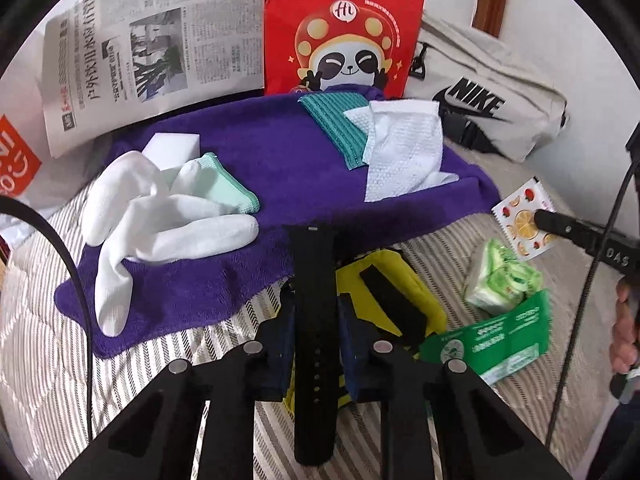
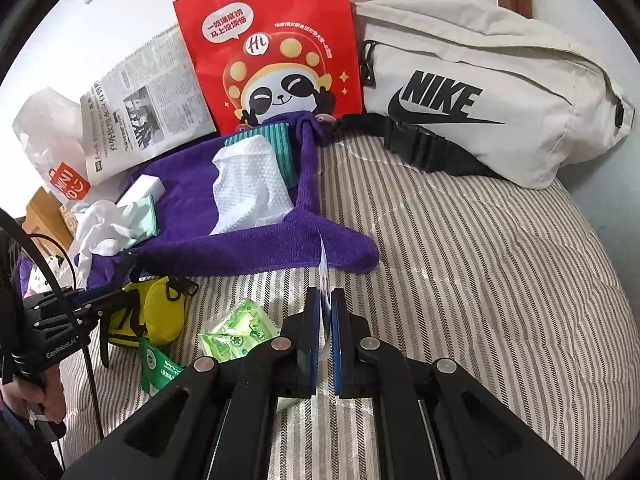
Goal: Organize soft objects
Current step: 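Grasp the black watch strap with the left tool while the right tool holds the packet, then carry the packet with the right tool while the left tool carries the strap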
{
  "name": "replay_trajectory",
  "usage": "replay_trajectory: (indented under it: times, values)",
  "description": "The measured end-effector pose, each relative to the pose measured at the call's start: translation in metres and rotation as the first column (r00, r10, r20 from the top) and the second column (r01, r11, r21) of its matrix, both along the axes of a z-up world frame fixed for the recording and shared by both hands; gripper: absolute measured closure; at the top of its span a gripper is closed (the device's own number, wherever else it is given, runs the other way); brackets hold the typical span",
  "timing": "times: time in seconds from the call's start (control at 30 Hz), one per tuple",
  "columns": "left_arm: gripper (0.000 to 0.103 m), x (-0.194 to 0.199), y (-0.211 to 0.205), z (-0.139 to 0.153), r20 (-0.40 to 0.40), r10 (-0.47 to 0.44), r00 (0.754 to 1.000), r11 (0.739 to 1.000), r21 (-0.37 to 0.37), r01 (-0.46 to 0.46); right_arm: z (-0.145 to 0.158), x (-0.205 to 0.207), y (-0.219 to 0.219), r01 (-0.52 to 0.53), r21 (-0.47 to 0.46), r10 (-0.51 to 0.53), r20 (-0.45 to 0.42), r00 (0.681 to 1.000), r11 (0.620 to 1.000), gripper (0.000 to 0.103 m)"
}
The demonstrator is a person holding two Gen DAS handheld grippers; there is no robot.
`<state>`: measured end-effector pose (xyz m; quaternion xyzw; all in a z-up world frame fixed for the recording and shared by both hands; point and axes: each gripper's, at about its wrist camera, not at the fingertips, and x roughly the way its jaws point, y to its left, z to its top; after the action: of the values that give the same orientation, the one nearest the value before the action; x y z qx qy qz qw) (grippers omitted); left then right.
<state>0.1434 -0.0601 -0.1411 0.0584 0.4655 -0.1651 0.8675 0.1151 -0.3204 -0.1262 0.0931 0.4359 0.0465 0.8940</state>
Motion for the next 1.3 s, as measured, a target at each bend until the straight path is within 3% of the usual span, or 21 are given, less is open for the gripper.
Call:
replay_trajectory:
  times: [0.3, 0.9, 1.07, 1.3]
  values:
    - [0.084, -0.008, 0.019, 0.018, -0.021, -0.009, 1.000, 0.993, -0.121, 0.007, 0.004, -0.002, -0.003, 0.001, -0.009, -0.001, 0.007, 1.000, 1.000, 0.098]
    - [0.084, -0.022, 0.037, 0.025, -0.026, -0.004, 1.000, 0.987, -0.163, 0.000, -0.013, 0.023, 0.004, -0.079, 0.089, 0.083, -0.046, 0.996, 0.993, 0.095]
    - [0.084, -0.022, 0.036, 0.025, -0.027, -0.013, 1.000, 0.985, -0.169, 0.009, -0.015, 0.026, 0.012, -0.073, -0.013, 0.072, -0.051, 0.996, 0.997, 0.098]
    - [0.084, -0.023, 0.041, 0.031, -0.012, -0.010, 1.000, 0.983, -0.183, 0.008, 0.013, 0.016, -0.002, -0.044, -0.001, 0.044, -0.002, 0.999, 0.999, 0.098]
